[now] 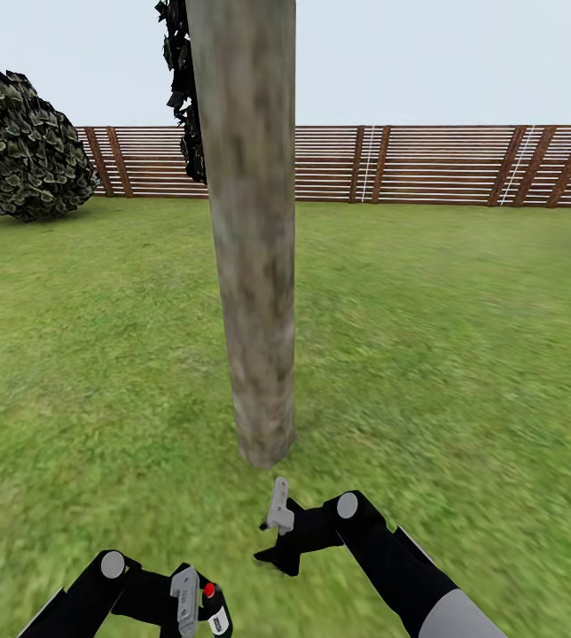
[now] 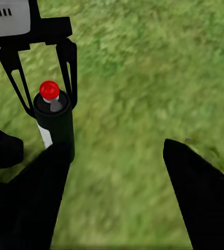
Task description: In the garden, pick up the pesticide atomizer on the floor and spray pesticide onto both trees until each tree trunk is fully covered.
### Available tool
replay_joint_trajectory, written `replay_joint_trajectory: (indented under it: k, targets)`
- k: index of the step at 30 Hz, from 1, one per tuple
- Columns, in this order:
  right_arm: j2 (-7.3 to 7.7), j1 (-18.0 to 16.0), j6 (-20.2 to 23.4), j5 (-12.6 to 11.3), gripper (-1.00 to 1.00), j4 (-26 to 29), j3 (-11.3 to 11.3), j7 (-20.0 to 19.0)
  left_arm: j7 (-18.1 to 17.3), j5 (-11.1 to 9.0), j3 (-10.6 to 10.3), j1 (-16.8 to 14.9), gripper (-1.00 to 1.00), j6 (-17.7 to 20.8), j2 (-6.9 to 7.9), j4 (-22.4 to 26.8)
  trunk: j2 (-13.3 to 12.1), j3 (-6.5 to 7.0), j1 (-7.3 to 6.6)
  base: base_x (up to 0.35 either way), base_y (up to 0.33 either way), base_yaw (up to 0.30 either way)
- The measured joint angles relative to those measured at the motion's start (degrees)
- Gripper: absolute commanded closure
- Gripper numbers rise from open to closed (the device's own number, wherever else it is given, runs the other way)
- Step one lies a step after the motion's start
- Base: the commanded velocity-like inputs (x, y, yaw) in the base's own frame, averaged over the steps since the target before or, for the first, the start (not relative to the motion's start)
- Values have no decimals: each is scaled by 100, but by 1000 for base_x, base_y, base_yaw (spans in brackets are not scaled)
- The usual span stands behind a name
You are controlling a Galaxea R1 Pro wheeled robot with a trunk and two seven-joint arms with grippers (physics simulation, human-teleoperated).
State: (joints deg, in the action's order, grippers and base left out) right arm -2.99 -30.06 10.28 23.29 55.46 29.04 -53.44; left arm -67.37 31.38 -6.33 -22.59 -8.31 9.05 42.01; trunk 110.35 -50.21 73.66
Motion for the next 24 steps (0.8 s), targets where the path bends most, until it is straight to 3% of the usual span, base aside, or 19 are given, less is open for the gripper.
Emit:
replay_joint_trajectory:
  k: [15,24]
  targets:
    - [0,0,1,0,100,0,5,0,0,-1,0,-8,100,0,-4,0,0,0,0,0,0,0]
    - [0,0,0,0,100,0,39,0,-5,-1,-8,-124,100,0,-169,9,0,0,0,0,0,0]
